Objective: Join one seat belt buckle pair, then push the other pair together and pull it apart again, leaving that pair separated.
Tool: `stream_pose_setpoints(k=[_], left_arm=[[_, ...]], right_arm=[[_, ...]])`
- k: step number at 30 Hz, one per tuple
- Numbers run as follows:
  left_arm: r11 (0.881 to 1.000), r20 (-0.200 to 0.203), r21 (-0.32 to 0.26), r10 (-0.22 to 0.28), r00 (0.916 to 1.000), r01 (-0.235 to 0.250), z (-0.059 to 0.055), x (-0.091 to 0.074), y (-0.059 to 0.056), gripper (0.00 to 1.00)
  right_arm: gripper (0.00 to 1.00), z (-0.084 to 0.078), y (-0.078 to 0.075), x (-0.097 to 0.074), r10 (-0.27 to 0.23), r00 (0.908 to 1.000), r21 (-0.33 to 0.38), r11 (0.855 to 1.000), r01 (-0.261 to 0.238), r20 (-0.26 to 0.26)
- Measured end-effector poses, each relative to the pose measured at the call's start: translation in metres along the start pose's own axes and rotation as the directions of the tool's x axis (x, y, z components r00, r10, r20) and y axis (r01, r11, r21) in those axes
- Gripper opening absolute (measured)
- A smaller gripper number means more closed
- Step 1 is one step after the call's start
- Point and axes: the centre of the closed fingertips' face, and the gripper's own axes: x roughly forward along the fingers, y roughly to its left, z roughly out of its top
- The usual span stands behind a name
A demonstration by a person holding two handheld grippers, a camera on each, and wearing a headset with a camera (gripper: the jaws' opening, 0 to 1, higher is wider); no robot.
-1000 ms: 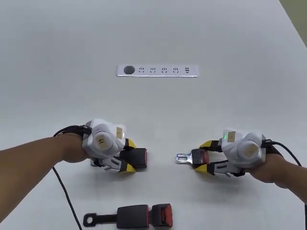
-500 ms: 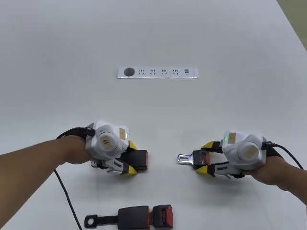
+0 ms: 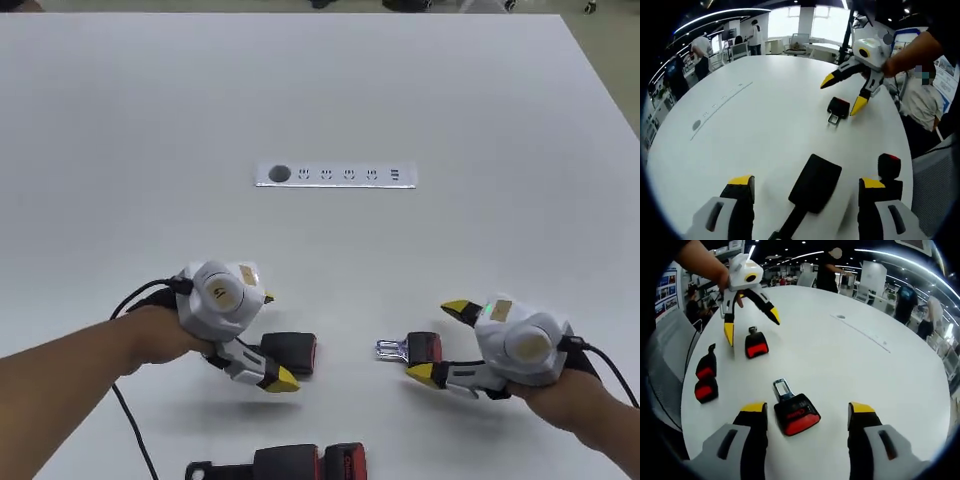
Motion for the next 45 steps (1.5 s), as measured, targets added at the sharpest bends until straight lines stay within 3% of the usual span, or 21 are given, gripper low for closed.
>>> stream_pose_setpoints(k=[2,4,7,10,13,16,18,19,21,26,28,29,33,35,36,38,41,45], left_arm=[[0.998,0.022,-0.066,0.018,0.9996,-0.017,-0.003,-0.004,0.002,0.90],[0.994,0.040,-0.094,0.054,0.9977,-0.050,-0.002,-0.008,0.001,0.91],[0.973,0.130,-0.218,0.100,0.9864,-0.070,0.005,-0.014,0.004,0.96],[0.965,0.130,-0.240,0.141,0.9815,-0.107,-0.001,-0.021,0.007,1.00],[0.955,0.145,-0.262,0.179,0.9732,-0.136,0.002,-0.027,0.003,1.00],[0.945,0.180,-0.281,0.225,0.9577,-0.169,0.004,-0.037,0.006,1.00],[0.938,0.191,-0.297,0.240,0.9520,-0.177,0.007,-0.043,0.003,1.00],[0.934,0.198,-0.312,0.241,0.9500,-0.172,0.003,-0.041,0.003,1.00],[0.927,0.213,-0.322,0.271,0.9387,-0.194,0.001,-0.047,0.004,1.00],[0.905,0.249,-0.369,0.317,0.9151,-0.213,-0.001,-0.061,-0.012,1.00],[0.899,0.248,-0.379,0.328,0.9116,-0.220,-0.011,-0.067,-0.011,1.00],[0.895,0.249,-0.387,0.334,0.9091,-0.222,-0.011,-0.068,-0.022,1.00],[0.882,0.242,-0.410,0.350,0.9049,-0.232,-0.025,-0.077,-0.029,1.00],[0.873,0.249,-0.424,0.368,0.8962,-0.240,-0.028,-0.082,-0.037,1.00],[0.869,0.249,-0.433,0.371,0.8947,-0.240,-0.029,-0.083,-0.039,1.00],[0.857,0.256,-0.458,0.383,0.8876,-0.238,-0.035,-0.090,-0.036,1.00],[0.848,0.256,-0.470,0.397,0.8812,-0.245,-0.042,-0.097,-0.038,1.00],[0.841,0.278,-0.477,0.421,0.8636,-0.256,-0.042,-0.107,-0.043,1.00]], right_arm=[[0.69,0.003,-0.004,-0.006,-0.047,0.9988,0.040,0.998,0.047,0.014],[0.77,0.007,-0.008,-0.008,-0.082,0.9962,0.096,0.992,0.079,0.028],[0.80,0.007,-0.016,-0.012,-0.148,0.9880,0.157,0.978,0.140,0.044],[0.80,0.009,-0.017,-0.018,-0.191,0.9803,0.193,0.965,0.178,0.051],[0.81,0.012,-0.021,-0.023,-0.226,0.9718,0.220,0.954,0.206,0.069],[0.82,0.015,-0.021,-0.028,-0.254,0.9641,0.226,0.946,0.231,0.077],[0.83,0.019,-0.019,-0.031,-0.264,0.9608,0.234,0.942,0.239,0.083],[0.83,0.020,-0.018,-0.033,-0.270,0.9590,0.237,0.941,0.243,0.087],[0.84,0.021,-0.018,-0.034,-0.286,0.9532,0.234,0.938,0.257,0.098],[0.85,0.024,-0.008,-0.039,-0.303,0.9465,0.240,0.932,0.270,0.112],[0.87,0.027,-0.002,-0.042,-0.307,0.9432,0.247,0.931,0.270,0.127],[0.87,0.027,0.001,-0.044,-0.313,0.9407,0.247,0.929,0.275,0.131],[0.88,0.031,0.013,-0.053,-0.315,0.9384,0.250,0.929,0.274,0.142],[0.90,0.033,0.024,-0.060,-0.321,0.9349,0.255,0.926,0.277,0.151],[0.90,0.032,0.022,-0.061,-0.323,0.9344,0.259,0.925,0.278,0.151],[0.90,0.030,0.026,-0.064,-0.325,0.9341,0.262,0.924,0.279,0.149],[0.92,0.030,0.035,-0.073,-0.337,0.9269,0.275,0.918,0.286,0.165],[0.92,0.030,0.038,-0.084,-0.347,0.9225,0.276,0.915,0.293,0.170]])
